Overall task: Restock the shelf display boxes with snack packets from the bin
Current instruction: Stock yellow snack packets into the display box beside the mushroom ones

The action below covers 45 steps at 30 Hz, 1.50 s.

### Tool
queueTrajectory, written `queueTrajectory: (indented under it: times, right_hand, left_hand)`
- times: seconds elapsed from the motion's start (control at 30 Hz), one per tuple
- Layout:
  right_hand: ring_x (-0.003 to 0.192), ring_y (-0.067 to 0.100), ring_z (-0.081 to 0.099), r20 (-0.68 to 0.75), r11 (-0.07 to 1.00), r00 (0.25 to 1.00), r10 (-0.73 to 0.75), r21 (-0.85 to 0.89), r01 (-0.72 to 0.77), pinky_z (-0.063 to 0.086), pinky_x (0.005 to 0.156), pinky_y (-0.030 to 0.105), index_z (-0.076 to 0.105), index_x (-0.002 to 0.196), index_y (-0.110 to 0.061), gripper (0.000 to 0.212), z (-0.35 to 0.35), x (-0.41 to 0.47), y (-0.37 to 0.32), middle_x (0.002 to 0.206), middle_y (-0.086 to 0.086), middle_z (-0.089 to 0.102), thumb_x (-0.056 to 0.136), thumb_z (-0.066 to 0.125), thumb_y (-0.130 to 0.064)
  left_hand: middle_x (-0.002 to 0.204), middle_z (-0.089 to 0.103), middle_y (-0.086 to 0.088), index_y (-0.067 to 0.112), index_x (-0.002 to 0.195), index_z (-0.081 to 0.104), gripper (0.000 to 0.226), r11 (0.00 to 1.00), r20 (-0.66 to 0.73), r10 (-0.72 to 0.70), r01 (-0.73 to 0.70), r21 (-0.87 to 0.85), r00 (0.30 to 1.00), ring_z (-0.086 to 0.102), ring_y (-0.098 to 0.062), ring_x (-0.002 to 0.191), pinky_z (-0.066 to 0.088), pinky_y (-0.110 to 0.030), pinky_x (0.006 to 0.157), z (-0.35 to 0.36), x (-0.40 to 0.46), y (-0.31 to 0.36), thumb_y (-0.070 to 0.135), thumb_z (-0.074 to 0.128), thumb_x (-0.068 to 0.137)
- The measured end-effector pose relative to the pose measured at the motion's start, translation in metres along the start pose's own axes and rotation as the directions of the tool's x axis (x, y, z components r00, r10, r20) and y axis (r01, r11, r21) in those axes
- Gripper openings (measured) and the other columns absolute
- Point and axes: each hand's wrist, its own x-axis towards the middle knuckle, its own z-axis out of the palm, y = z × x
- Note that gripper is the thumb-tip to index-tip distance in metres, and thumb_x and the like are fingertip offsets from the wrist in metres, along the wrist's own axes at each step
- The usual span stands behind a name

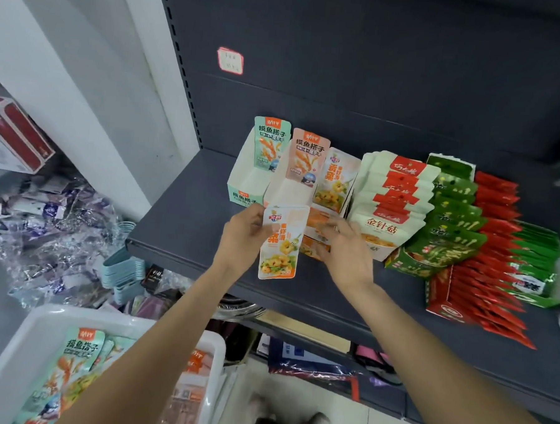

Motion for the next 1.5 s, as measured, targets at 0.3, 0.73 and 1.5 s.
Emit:
queueTrajectory:
  times: [0.3,0.73,1.5]
  right_hand:
    - [0.098,0.021,0.060,0.023,0.996,0.998,0.066,0.065,-0.068,0.045,0.069,0.031,0.068,0.106,-0.019,0.019,0.002,0.005,0.001,0.110,0.001,0.065,0.095,0.053,-0.024]
    - [0.089,0.019,0.064,0.056,0.970,0.993,0.101,0.217,-0.111,0.051,0.068,0.032,0.070,0.094,-0.024,0.015,-0.014,0.013,-0.002,0.096,-0.004,0.070,0.091,0.055,-0.028]
    - [0.085,0.021,0.066,0.018,0.989,0.994,0.110,0.099,-0.112,0.044,0.062,0.030,0.065,0.104,-0.023,0.016,-0.038,0.018,-0.004,0.090,0.001,0.071,0.096,0.051,-0.027]
  left_hand:
    - [0.092,0.067,0.008,0.011,0.096,0.060,0.009,1.000,-0.007,-0.005,0.005,0.010,1.000,0.065,-0.008,0.084,0.051,-0.019,0.070,-0.004,0.009,-0.005,0.012,0.063,0.088]
    - [0.113,0.068,-0.003,0.009,0.105,0.059,0.016,0.998,0.005,-0.035,0.035,-0.051,0.999,0.066,-0.017,0.098,0.055,-0.036,0.084,-0.008,0.015,0.002,0.013,0.061,0.089]
    - [0.116,0.054,0.011,0.015,0.126,0.039,0.027,0.976,0.276,0.084,-0.135,0.171,0.957,0.055,-0.007,0.103,0.044,-0.014,0.076,0.008,0.018,0.023,0.015,0.043,0.099]
